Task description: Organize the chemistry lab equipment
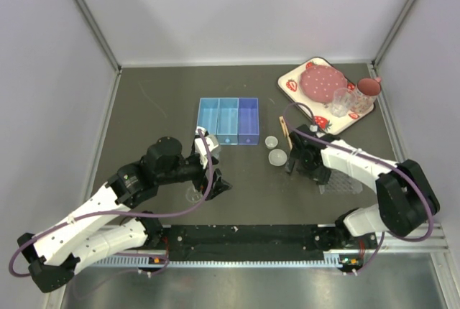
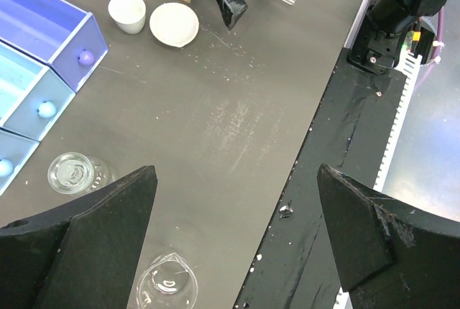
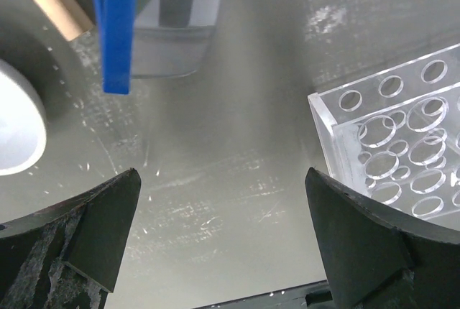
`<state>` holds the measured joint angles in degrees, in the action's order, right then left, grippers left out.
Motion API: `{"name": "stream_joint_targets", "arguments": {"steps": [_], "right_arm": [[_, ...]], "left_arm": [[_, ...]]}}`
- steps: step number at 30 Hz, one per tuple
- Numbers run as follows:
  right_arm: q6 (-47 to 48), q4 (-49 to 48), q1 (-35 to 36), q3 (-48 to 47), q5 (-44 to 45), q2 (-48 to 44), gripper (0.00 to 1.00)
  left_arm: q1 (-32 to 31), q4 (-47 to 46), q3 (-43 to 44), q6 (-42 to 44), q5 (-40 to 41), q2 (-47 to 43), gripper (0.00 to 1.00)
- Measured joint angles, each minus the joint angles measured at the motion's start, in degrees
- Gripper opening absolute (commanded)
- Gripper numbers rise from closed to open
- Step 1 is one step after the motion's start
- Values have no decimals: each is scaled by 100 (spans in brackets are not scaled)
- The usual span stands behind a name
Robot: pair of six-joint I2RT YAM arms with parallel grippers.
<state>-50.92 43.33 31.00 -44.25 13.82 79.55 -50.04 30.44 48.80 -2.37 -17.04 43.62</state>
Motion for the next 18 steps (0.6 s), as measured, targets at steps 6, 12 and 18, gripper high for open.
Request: {"name": "stream_joint_targets", "arguments": {"steps": [6,12,18], "right_arm": [[-33,101,-286,4,81,-55,99],[35,136,-846,138,140,-382,99],[214,168,-1134,149,149,-575,99]], "left_arm": [[0,0,-9,0,0,-2,99],[0,0,-15,-2,4,-2,99],[0,0,-17,-2,42,-2,99]]}}
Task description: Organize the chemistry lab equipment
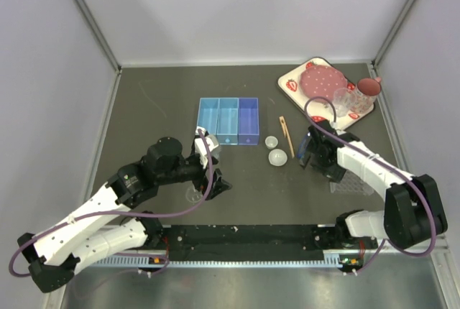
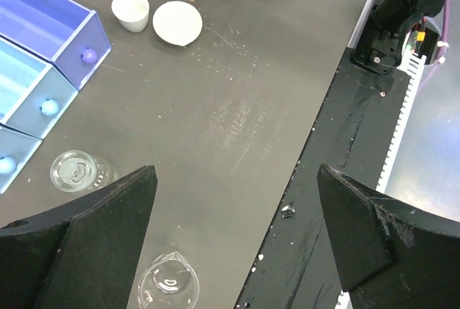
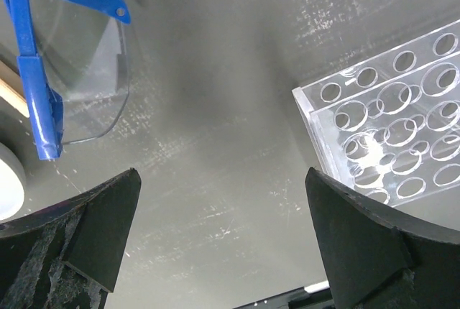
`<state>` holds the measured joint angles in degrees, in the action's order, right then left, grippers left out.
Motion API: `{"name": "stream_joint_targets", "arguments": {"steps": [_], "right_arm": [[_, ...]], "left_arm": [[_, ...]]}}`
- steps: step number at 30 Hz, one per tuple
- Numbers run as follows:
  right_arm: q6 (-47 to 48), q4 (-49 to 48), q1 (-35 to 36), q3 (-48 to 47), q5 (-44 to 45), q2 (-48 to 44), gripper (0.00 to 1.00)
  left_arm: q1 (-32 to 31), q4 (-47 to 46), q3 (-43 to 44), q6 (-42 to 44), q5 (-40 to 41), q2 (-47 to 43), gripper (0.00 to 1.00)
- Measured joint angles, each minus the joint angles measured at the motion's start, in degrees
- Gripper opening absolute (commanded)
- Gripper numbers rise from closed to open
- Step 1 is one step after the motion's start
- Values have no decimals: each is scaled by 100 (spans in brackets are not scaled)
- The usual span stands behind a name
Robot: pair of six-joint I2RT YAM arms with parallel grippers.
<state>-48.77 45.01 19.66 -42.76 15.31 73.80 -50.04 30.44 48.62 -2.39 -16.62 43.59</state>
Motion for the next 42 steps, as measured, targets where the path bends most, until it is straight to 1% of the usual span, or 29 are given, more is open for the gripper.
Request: {"name": "stream_joint_targets", "arguments": {"steps": [5,9,13,18,22,26,29,34,38,42], "right_arm": [[269,70,9,-127,-155,-61,99],[544,144,151,-581,-208,-160,99],[870,155,509,-1419,-271,-212,98],[1311,120,885,-2518,-343,-85,97],[1694,79,1078,-3309,-404,450,95],[2055,15,1150,-3895,-496,1300,90],[2267,9,1147,-4229,-542,1958,84],[2538,-2,1150,-4929,-599,3014,82],[2691,-4,1150,-5337,-671,3545,81],[2802,-4,1156,-5685,-905,3849,80]], "left_arm": [[0,0,0,-7,127,4,99],[0,11,26,-48,308,153,99],[0,127,280,-83,667,525,99],[127,317,940,-334,1281,938,99],[516,354,1268,-785,1716,1248,99],[984,424,1322,-1405,1989,1506,99],[1191,487,1346,-1869,2212,1731,98],[1432,614,1528,-2621,2503,2186,98],[1626,627,1611,-3108,2643,2444,98],[1921,619,1622,-3571,2710,2715,98]]}}
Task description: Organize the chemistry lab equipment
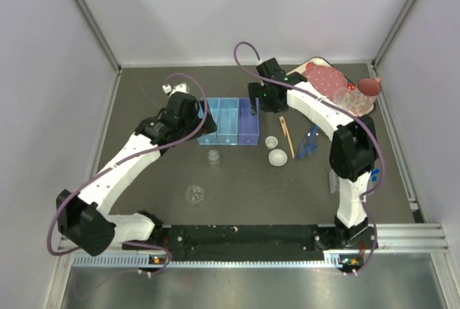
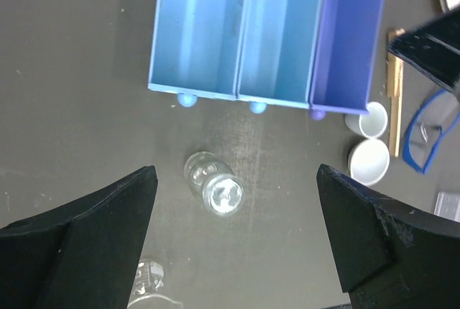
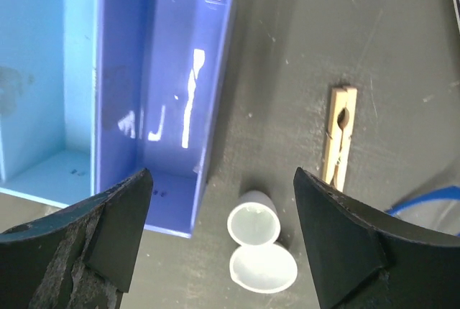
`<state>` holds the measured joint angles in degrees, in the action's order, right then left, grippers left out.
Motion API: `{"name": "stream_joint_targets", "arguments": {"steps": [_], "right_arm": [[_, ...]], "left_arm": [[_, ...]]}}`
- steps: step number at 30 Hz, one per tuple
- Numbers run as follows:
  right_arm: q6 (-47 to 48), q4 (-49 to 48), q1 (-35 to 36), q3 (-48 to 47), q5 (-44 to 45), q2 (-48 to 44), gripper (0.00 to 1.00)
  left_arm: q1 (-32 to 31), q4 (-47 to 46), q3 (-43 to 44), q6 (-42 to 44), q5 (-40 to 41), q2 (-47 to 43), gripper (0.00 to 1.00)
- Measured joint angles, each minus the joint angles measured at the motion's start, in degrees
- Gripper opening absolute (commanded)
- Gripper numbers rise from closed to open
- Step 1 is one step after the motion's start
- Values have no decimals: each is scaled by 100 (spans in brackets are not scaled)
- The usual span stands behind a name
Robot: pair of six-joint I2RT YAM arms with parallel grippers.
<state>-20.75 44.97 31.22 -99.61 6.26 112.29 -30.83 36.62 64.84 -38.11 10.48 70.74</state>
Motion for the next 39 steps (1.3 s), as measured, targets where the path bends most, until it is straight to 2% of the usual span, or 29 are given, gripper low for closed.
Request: {"name": "stream_joint_targets", "arguments": {"steps": [7,13,20,26,39], "right_arm": [[219,-48,133,-686,-127,273,77],[385,-136,164,-1032,-24,807,73],[579,-72,162,-1327,177,1580,73],[938,-98,162,-1867,356,1864,74],[2496,-636,162,-1939,260,2138,79]], "left_arm": [[415,-11,0,-848,7,470,98],[612,-149,-120,-1268,-17,485,98],[776,-291,-354,-1298,-105,369,98],[944,-435,-616,-1285,-258,149,98],[1126,-531,-754,-1029,-468,28,98]]}}
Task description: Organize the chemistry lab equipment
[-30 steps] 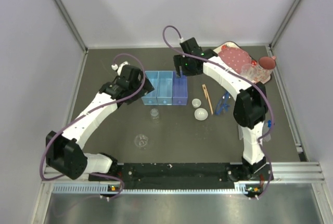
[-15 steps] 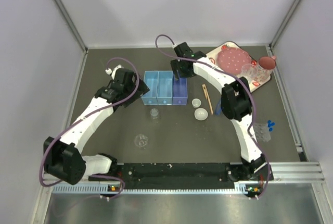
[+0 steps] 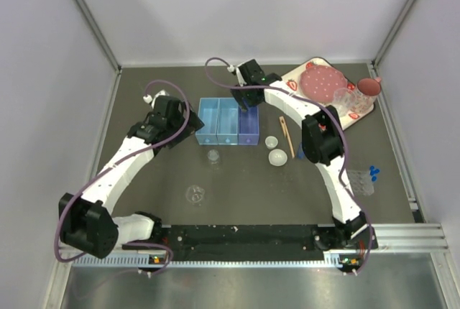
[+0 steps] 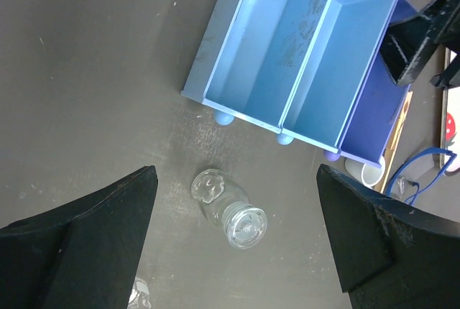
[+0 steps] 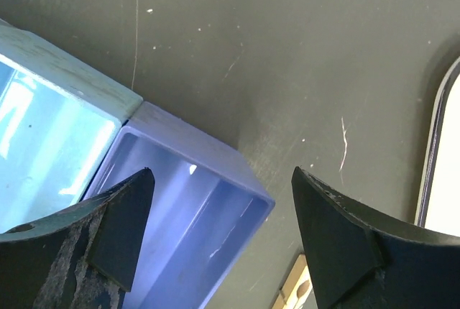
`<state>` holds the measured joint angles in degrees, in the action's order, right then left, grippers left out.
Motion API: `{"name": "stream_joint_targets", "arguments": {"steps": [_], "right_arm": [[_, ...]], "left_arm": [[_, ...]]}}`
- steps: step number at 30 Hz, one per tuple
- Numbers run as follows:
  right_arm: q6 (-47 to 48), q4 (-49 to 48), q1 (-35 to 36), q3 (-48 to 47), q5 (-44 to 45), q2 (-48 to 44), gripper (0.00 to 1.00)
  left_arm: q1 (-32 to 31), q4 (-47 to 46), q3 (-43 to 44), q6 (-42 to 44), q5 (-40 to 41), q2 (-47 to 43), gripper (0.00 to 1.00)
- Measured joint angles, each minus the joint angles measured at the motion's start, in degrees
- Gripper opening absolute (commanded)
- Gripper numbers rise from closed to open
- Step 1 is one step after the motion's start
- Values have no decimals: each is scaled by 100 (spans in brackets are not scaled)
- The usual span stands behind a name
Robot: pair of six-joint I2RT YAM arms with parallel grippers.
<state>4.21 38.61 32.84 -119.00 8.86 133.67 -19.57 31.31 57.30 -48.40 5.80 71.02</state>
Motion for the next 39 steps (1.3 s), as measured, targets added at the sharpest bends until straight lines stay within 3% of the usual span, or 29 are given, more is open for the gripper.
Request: {"name": "stream_joint_targets", "arguments": {"steps": [7,14,23,39], "right_arm": [[619,-361,0,9,-149,79,79],[933,-527,0,7,-378,79,71],[1099,-654,-2,2,-603,103,36],[907,-704,109,144,-433,39,13]], "left_arm": [[44,-9,-17,105,-2,-92,98],[76,-55,-173,181,-48,-105,98],[188,-129,-223,243,-111,-105,98],[299,-177,-391,313,-216,-260,98]]}}
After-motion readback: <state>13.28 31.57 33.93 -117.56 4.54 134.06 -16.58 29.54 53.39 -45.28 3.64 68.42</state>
